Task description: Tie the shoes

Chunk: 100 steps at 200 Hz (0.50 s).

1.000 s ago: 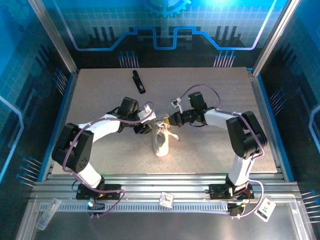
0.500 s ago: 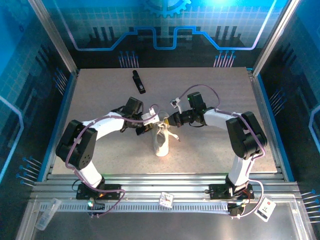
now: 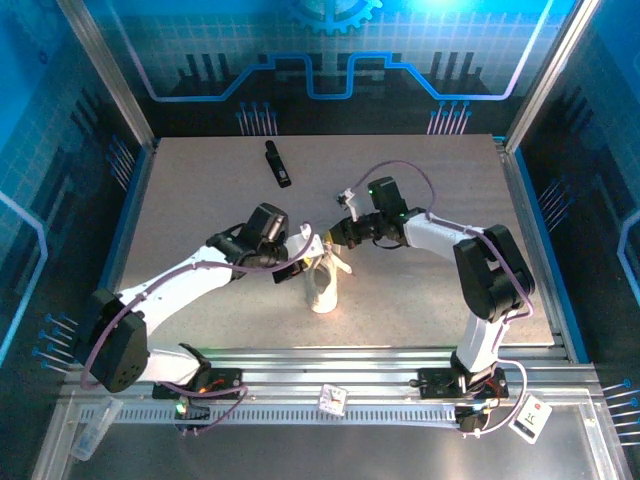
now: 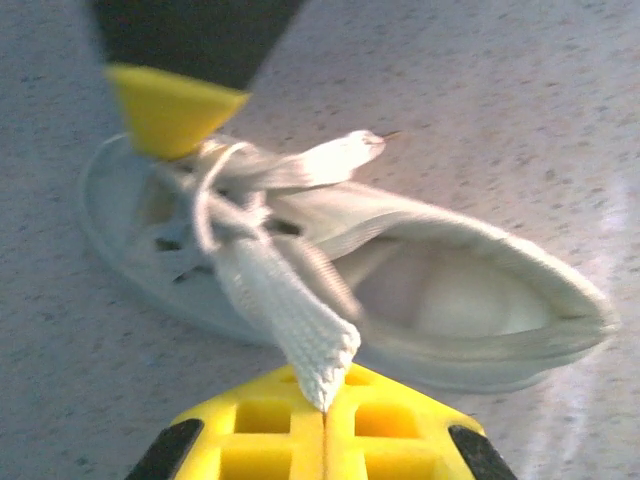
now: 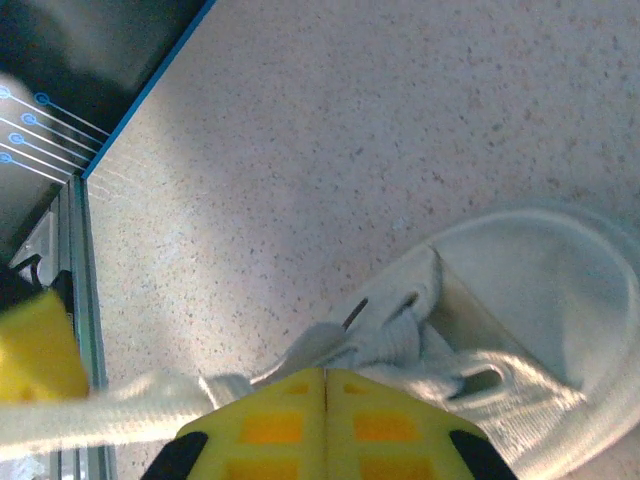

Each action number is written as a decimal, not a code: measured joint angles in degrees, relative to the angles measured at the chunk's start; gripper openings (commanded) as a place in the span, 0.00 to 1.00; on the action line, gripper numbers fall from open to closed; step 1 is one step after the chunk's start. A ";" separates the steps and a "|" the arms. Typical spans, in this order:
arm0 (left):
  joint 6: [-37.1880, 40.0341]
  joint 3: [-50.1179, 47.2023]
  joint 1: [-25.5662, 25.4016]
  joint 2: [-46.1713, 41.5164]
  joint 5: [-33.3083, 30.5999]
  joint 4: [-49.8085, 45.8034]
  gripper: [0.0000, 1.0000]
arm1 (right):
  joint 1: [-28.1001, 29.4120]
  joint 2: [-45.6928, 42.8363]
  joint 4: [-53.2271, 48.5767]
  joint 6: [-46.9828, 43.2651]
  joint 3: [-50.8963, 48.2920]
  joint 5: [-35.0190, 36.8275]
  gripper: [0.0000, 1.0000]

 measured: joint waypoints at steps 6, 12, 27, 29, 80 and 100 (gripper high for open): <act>-0.92 0.00 -1.03 -0.02 -0.13 -0.15 0.00 | 0.26 0.02 -0.15 -0.20 0.61 -0.02 0.00; -1.97 0.00 -1.97 -0.02 -0.44 -0.24 0.00 | 0.48 0.09 -0.42 -0.42 1.25 -0.02 0.00; -4.55 0.00 -4.15 0.00 -1.11 -0.26 0.00 | 1.11 0.48 -1.07 -1.20 2.89 -0.07 0.00; -4.92 0.00 -4.42 0.00 -1.18 -0.26 0.00 | 1.18 0.55 -1.18 -1.20 3.15 -0.07 0.00; -11.37 0.13 -8.57 3.67 -2.36 1.88 0.04 | 3.15 3.80 -3.65 -3.39 8.00 -0.94 0.00; -12.90 0.31 -8.83 5.53 -2.71 2.82 0.27 | 3.34 4.66 -4.20 -3.82 8.61 -0.96 0.01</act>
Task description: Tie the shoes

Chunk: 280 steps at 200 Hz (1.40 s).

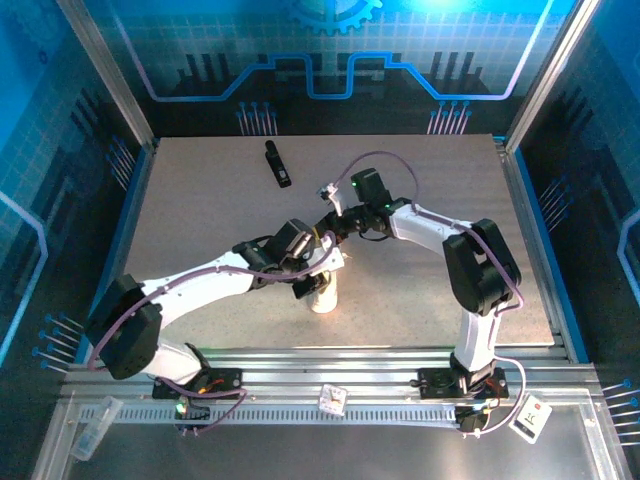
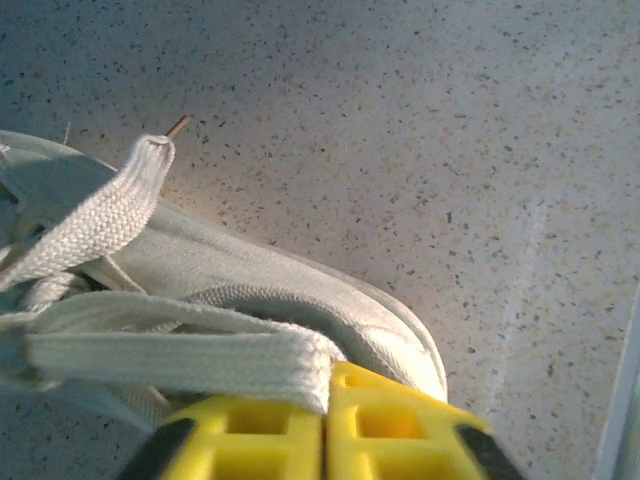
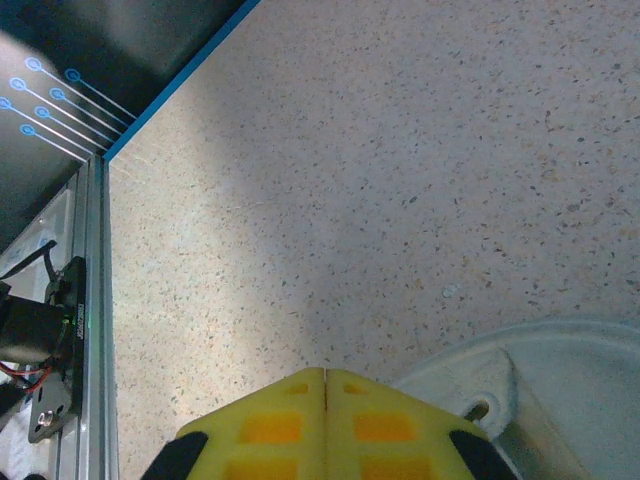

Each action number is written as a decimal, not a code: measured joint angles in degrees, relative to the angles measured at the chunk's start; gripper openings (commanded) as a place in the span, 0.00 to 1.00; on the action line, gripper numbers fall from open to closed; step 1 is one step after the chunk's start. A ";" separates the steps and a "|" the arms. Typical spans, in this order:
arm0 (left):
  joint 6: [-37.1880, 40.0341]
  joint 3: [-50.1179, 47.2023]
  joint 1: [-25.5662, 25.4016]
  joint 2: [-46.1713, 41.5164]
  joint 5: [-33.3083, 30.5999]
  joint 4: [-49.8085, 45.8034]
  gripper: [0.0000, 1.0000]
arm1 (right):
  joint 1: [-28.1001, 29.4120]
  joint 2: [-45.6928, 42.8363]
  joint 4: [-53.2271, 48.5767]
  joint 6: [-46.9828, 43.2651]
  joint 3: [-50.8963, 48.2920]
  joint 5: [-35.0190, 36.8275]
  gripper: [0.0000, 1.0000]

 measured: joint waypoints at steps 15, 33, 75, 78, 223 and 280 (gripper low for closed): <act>-1.44 0.00 -0.04 0.28 -0.79 0.42 0.46 | -0.02 0.37 -0.57 -0.31 0.17 0.04 0.06; -2.27 0.00 -0.04 -0.02 -1.68 1.92 0.99 | -0.02 0.44 -1.38 -0.44 0.20 0.04 0.19; -3.06 -0.20 -0.04 -5.29 -5.84 4.52 1.00 | -0.15 0.04 -2.64 0.04 0.33 0.81 0.46; -3.17 -0.28 -0.04 -5.81 -6.27 4.85 0.99 | -0.17 -0.07 -2.71 0.04 0.33 0.96 0.47; -35.65 0.15 19.76 -10.95 -4.07 7.87 0.81 | 4.31 -24.48 -6.84 11.69 -21.22 18.62 0.55; -50.36 1.31 20.63 2.36 5.99 10.14 0.64 | 9.14 -23.82 -4.46 15.37 -22.93 22.62 0.56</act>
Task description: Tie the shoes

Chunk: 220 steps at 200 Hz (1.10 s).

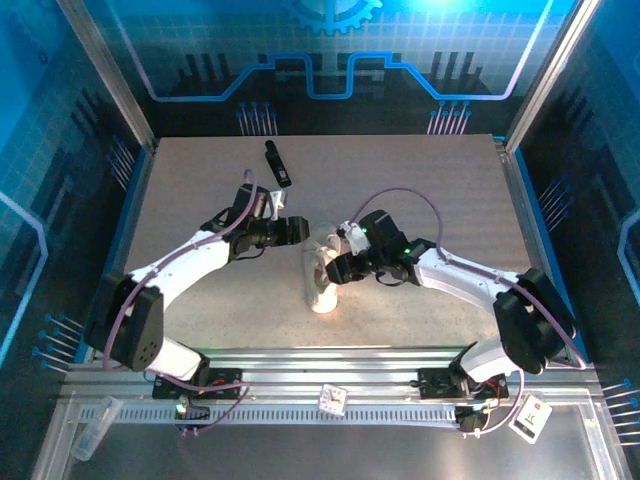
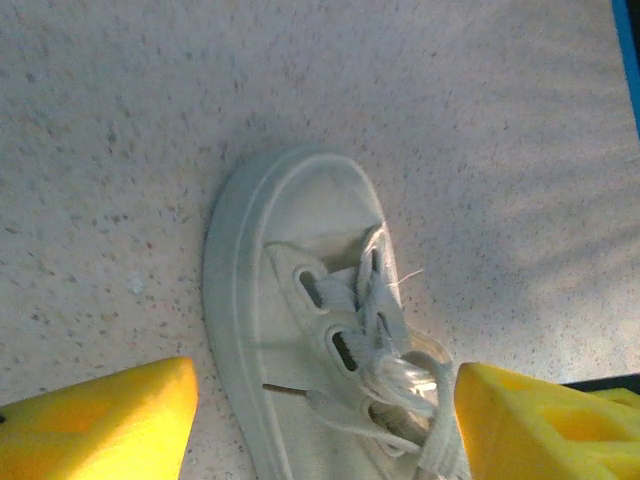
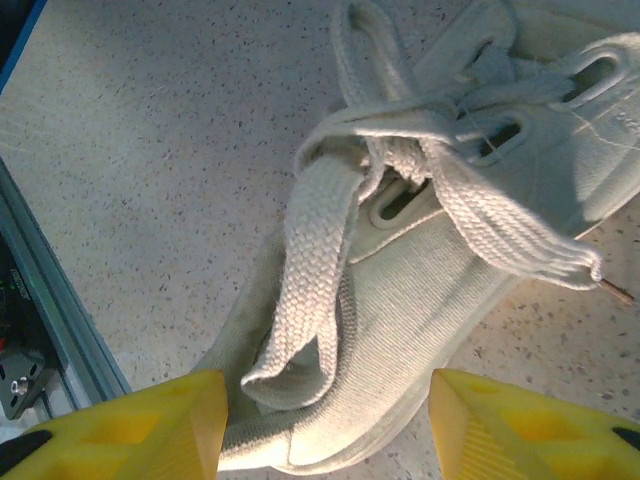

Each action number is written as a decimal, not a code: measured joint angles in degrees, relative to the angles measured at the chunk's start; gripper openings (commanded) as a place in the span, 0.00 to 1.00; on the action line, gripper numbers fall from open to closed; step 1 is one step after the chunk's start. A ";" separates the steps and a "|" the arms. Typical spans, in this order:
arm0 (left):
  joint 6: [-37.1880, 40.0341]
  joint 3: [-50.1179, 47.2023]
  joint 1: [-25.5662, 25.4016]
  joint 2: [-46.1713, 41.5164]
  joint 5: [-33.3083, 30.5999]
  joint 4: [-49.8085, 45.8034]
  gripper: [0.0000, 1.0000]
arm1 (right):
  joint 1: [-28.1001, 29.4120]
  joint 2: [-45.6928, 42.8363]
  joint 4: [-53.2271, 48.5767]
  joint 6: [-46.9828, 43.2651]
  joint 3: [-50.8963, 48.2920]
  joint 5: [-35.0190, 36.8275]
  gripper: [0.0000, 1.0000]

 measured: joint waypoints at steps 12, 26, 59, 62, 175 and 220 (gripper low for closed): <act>-2.45 -0.02 -0.02 1.40 1.40 1.14 0.61 | 0.57 1.11 0.09 0.17 0.59 0.37 0.56; -4.92 -0.09 -0.02 2.27 2.99 2.97 0.60 | 0.94 2.36 0.13 0.37 1.44 0.70 0.56; -9.57 -0.33 -0.26 3.41 5.42 7.65 0.53 | 1.84 4.55 0.13 0.42 2.56 1.49 0.56; -10.08 -0.39 -0.33 3.61 5.53 8.11 0.53 | 1.90 4.70 0.13 0.42 2.60 1.51 0.56; -16.94 -1.16 -4.85 9.51 4.98 12.11 0.14 | 4.44 6.38 -2.05 -0.44 4.11 6.49 0.05; -16.17 -1.16 -4.44 7.72 4.44 10.38 0.13 | 4.15 4.35 -6.12 -2.97 4.87 8.52 0.00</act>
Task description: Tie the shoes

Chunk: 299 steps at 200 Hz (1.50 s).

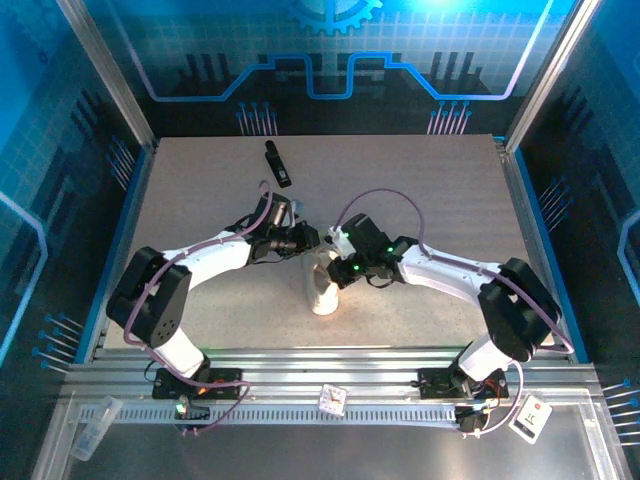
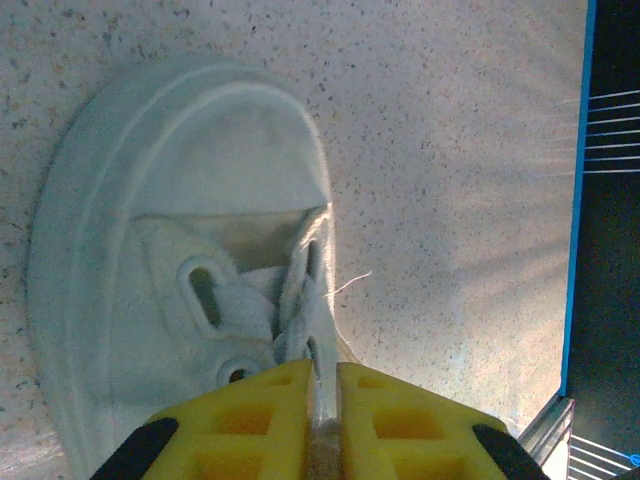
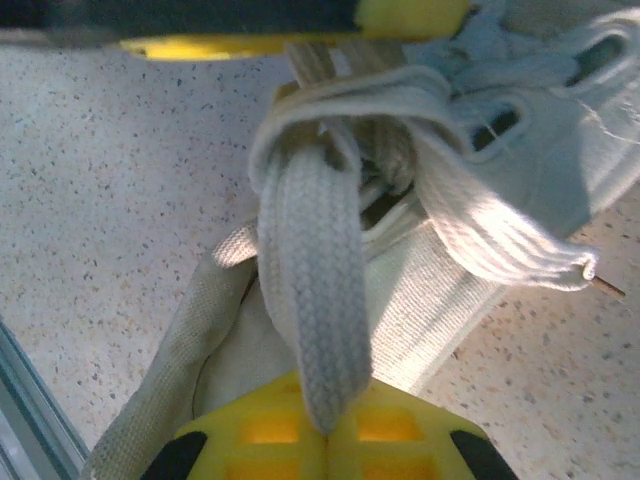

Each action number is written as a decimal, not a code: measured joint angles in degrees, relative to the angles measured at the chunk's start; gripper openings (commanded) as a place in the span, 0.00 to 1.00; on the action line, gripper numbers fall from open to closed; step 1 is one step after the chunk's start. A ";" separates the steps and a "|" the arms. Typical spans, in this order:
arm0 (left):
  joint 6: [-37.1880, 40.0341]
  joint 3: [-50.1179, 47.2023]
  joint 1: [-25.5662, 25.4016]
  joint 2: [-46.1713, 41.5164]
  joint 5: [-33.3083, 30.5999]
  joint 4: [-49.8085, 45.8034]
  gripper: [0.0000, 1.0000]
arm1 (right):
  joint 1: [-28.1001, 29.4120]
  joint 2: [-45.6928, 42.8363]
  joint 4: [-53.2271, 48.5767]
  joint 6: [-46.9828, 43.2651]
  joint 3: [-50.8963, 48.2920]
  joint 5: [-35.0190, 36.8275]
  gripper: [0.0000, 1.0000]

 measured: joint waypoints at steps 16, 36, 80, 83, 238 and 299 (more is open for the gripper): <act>0.85 0.00 0.15 -0.42 -0.02 -0.28 0.12 | -0.35 -0.66 -1.57 -0.83 0.42 0.00 0.00; 1.40 0.00 0.28 -0.46 -0.04 -0.59 0.09 | -1.42 -0.96 -2.97 -2.12 1.20 -0.24 0.00; 2.43 0.00 0.28 -0.46 -0.17 -1.14 0.00 | -3.63 -0.92 -6.32 -5.18 3.32 -2.69 0.16; 2.49 0.00 0.28 -0.46 -0.17 -1.16 0.00 | -3.63 -0.92 -6.51 -5.46 3.56 -2.95 0.16; 5.79 0.00 0.50 -2.16 -1.68 -4.39 0.00 | -6.29 2.05 -14.51 -14.38 10.19 -9.92 0.00; 6.03 -3.65 1.20 -4.92 -2.91 -4.17 0.00 | -9.62 5.75 -16.22 -18.03 11.78 -9.92 0.00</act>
